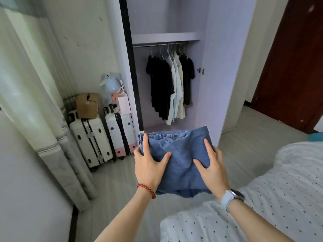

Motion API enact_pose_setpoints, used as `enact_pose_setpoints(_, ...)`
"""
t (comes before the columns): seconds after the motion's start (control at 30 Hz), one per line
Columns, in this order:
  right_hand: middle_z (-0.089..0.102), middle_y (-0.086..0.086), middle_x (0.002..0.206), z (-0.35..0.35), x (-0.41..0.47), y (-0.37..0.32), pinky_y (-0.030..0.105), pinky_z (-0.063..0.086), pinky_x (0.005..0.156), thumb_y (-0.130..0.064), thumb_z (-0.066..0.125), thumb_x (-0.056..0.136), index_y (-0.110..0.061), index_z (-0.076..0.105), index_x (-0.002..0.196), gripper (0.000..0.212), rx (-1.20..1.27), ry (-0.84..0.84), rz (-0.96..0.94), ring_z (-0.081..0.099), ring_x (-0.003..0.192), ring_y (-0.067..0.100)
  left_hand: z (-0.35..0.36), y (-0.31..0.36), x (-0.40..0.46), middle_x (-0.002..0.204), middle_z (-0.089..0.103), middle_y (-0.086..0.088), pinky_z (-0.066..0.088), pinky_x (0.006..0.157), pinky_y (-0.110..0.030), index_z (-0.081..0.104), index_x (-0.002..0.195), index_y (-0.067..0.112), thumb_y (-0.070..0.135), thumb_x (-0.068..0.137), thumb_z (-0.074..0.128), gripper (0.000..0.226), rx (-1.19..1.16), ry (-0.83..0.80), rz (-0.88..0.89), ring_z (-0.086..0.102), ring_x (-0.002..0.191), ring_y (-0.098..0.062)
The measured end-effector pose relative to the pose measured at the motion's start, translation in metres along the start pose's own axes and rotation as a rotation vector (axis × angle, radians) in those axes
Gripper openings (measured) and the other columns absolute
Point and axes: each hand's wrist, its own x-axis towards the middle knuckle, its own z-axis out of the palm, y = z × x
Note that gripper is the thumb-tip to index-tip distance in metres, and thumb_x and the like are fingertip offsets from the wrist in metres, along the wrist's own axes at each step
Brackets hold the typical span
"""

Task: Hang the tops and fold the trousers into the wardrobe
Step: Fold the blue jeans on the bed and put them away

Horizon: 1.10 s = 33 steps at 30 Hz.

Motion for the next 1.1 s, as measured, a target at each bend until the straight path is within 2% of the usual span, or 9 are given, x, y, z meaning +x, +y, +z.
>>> enact_pose_setpoints(0.1,0.033,-0.007,0.135,0.039,0.062,-0.037,0.022,0.039,0.088,-0.025,0.066,0.084,-0.056,0.017,0.13,0.074,0.053,0.035,-0.068,0.048,0.112,0.012,-0.024,0.0,0.081,0.131,0.032,0.004,0.046,0.079,-0.031,0.006,0.14,0.051,0.06,0.068,0.068,0.096,-0.042,0.048,0.03,0.055,0.107,-0.02)
enact_pose_setpoints(0.27,0.03,-0.018,0.123,0.099,0.152,-0.085,0.026,0.044,0.082,-0.029,0.062,0.087,-0.059,0.018,0.129,0.067,0.018,0.1,-0.131,0.053,0.1,0.012,-0.046,-0.006,0.202,0.129,0.032,0.001,0.046,0.078,-0.032,0.006,0.141,0.049,0.054,0.073,0.068,0.093,-0.135,0.048,0.027,0.055,0.102,-0.022)
enact_pose_setpoints(0.47,0.035,-0.013,0.126,0.132,0.246,-0.102,0.026,0.043,0.084,-0.026,0.064,0.086,-0.055,0.024,0.129,0.066,0.048,0.233,-0.113,0.049,0.093,0.008,-0.038,0.016,0.314,0.128,0.033,0.0,0.042,0.076,-0.026,0.008,0.144,0.044,0.049,0.078,0.065,0.088,-0.129,0.011,0.187,0.053,0.106,-0.02)
enact_pose_setpoints(0.57,0.036,-0.009,0.126,0.124,0.288,-0.097,0.026,0.041,0.083,-0.024,0.065,0.085,-0.049,0.028,0.134,0.066,0.01,0.319,-0.099,0.047,0.089,0.008,-0.009,0.037,0.358,0.129,0.033,-0.001,0.048,0.08,-0.028,0.004,0.143,0.047,0.05,0.078,0.064,0.089,-0.152,-0.029,0.25,0.053,0.107,-0.02)
enact_pose_setpoints(0.67,0.037,-0.002,0.13,0.11,0.329,-0.086,0.025,0.039,0.082,-0.024,0.065,0.085,-0.042,0.032,0.138,0.065,-0.043,0.388,-0.074,0.048,0.09,0.014,0.025,0.061,0.391,0.133,0.031,-0.003,0.046,0.08,-0.029,0.004,0.144,0.045,0.05,0.079,0.064,0.089,-0.17,-0.065,0.3,0.052,0.109,-0.022)
enact_pose_setpoints(0.8,0.037,-0.002,0.131,0.098,0.388,-0.066,0.03,0.043,0.087,-0.024,0.066,0.085,-0.044,0.032,0.136,0.064,-0.051,0.467,-0.087,0.05,0.093,0.015,0.07,0.09,0.438,0.131,0.031,-0.003,0.051,0.079,-0.033,0.003,0.144,0.046,0.051,0.079,0.064,0.089,-0.182,-0.064,0.363,0.053,0.105,-0.021)
enact_pose_setpoints(0.87,0.037,-0.002,0.131,0.095,0.435,-0.05,0.026,0.04,0.087,-0.024,0.065,0.086,-0.042,0.032,0.137,0.064,-0.031,0.483,-0.114,0.046,0.091,0.011,0.101,0.106,0.471,0.13,0.032,-0.003,0.052,0.08,-0.034,0.002,0.143,0.047,0.052,0.078,0.064,0.09,-0.195,-0.039,0.392,0.053,0.103,-0.021)
enact_pose_setpoints(0.97,0.036,-0.002,0.132,0.093,0.504,-0.033,0.025,0.04,0.088,-0.024,0.064,0.086,-0.05,0.027,0.131,0.064,0.032,0.463,-0.173,0.046,0.096,0.007,0.136,0.13,0.522,0.131,0.032,-0.004,0.052,0.081,-0.037,0.004,0.143,0.048,0.053,0.077,0.064,0.09,-0.188,0.022,0.409,0.054,0.101,-0.022)
enact_pose_setpoints(1.1,0.035,-0.002,0.133,0.078,0.615,-0.006,0.02,0.035,0.087,-0.023,0.063,0.087,-0.052,0.026,0.129,0.063,0.098,0.437,-0.251,0.045,0.097,0.006,0.195,0.177,0.601,0.131,0.032,-0.004,0.047,0.076,-0.028,0.003,0.143,0.048,0.052,0.078,0.064,0.09,-0.224,0.044,0.428,0.054,0.099,-0.02)
